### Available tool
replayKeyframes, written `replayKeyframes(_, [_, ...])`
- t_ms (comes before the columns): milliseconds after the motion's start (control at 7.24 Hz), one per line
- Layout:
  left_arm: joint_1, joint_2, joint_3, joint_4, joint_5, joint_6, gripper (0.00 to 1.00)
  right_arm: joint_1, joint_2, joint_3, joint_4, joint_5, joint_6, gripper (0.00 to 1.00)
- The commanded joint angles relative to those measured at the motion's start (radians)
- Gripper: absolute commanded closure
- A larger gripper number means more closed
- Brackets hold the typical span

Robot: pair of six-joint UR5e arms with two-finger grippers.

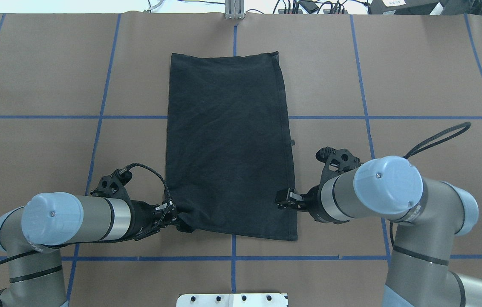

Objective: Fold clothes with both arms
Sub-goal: 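Move the right gripper to the other near corner of the shirt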

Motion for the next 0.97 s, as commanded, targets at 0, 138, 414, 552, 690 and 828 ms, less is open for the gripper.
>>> replayKeyframes(0, [0.0,0.002,-0.001,0.0,-0.001,0.0,1.0,-0.083,0.015,-0.058,0.003,-0.096,0.013,0.0])
replayKeyframes(138, [0.0,0.002,-0.001,0.0,-0.001,0.0,1.0,-0.089,0.018,-0.089,0.011,-0.098,0.03,0.0])
replayKeyframes(414, [0.0,0.003,0.001,0.0,-0.001,0.0,1.0,-0.09,0.057,-0.15,0.011,-0.096,0.028,0.0])
replayKeyframes(552, [0.0,0.008,0.001,0.0,0.001,0.0,1.0,-0.09,0.077,-0.163,0.009,-0.098,0.028,0.0])
replayKeyframes(690, [0.0,0.011,0.001,0.0,0.003,0.0,1.0,-0.09,0.079,-0.173,0.009,-0.096,0.028,0.0])
replayKeyframes(828, [0.0,0.011,0.001,0.0,0.003,0.0,1.0,-0.09,0.084,-0.179,0.011,-0.096,0.028,0.0])
